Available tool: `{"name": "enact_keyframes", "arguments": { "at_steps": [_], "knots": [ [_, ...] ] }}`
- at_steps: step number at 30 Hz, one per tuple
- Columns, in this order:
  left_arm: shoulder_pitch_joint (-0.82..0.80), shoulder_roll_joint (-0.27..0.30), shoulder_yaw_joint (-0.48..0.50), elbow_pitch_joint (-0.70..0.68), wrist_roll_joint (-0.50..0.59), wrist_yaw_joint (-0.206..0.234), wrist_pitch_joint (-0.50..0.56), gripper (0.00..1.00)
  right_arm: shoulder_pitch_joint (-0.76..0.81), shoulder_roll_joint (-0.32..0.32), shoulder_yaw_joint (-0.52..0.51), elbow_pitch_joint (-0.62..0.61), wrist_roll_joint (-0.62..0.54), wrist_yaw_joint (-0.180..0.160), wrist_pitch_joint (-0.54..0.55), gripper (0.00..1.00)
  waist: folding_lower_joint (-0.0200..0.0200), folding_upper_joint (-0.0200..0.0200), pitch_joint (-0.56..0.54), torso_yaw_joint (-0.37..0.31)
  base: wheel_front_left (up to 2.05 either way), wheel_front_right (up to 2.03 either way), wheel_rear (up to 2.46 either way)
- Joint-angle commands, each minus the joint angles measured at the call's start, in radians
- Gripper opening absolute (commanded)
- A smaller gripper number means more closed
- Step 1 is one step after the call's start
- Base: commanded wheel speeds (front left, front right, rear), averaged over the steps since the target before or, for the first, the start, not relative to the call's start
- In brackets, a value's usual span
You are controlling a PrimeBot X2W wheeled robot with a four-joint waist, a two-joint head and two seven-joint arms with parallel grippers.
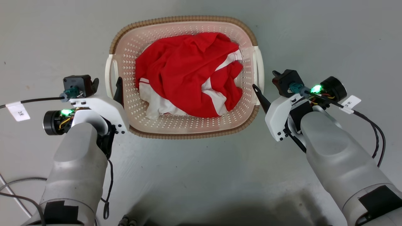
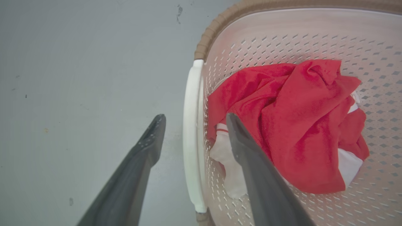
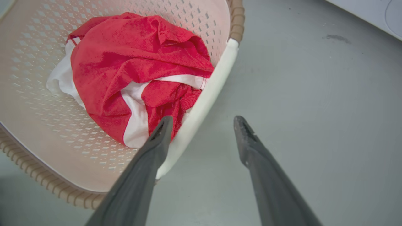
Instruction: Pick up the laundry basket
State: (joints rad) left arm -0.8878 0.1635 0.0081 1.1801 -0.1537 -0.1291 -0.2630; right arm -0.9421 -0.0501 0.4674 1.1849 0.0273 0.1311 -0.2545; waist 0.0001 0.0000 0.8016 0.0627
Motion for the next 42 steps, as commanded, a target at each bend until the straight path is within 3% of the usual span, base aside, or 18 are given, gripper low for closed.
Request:
{"name": "enact_keyframes", "arguments": {
  "at_steps": [1,14,15,16,17,26,42],
  "knots": [
    [-0.021,-0.002,-0.011,0.01,-0.008,-0.002,-0.003,1.0,-0.025,0.0,0.01,0.011,0.011,-0.001,0.004,1.0,-0.0001,0.0,0.022,0.009,0.0,0.0,0.0],
    [-0.071,-0.017,-0.085,0.048,-0.044,-0.002,-0.003,1.0,-0.078,0.0,0.038,0.047,0.028,-0.001,0.028,1.0,-0.0001,0.0,0.083,0.027,0.0,0.0,0.0],
    [-0.074,-0.017,-0.089,0.051,-0.046,-0.002,-0.003,0.79,-0.081,0.0,0.036,0.046,0.033,-0.001,0.025,0.78,-0.0001,0.0,0.085,0.027,0.0,0.0,0.0],
    [-0.078,-0.018,-0.093,0.054,-0.049,-0.002,-0.003,0.31,-0.086,-0.001,0.035,0.046,0.033,-0.001,0.023,0.24,-0.0001,0.0,0.087,0.027,0.0,0.0,0.0],
    [-0.081,-0.019,-0.098,0.057,-0.053,-0.002,-0.003,0.0,-0.088,-0.001,0.036,0.049,0.032,-0.001,0.024,0.0,-0.0001,0.0,0.088,0.027,0.0,0.0,0.0],
    [-0.069,-0.04,-0.14,0.077,-0.086,-0.001,-0.003,0.0,-0.065,0.003,0.044,0.065,0.037,0.003,0.024,0.0,-0.0001,0.0,0.054,0.027,0.0,0.0,0.0],
    [0.081,-0.041,-0.249,0.1,-0.193,-0.001,0.036,0.0,0.09,0.004,0.16,0.037,0.192,0.005,0.118,0.0,-0.0001,0.0,-0.255,-0.033,0.0,0.0,0.0]
  ]
}}
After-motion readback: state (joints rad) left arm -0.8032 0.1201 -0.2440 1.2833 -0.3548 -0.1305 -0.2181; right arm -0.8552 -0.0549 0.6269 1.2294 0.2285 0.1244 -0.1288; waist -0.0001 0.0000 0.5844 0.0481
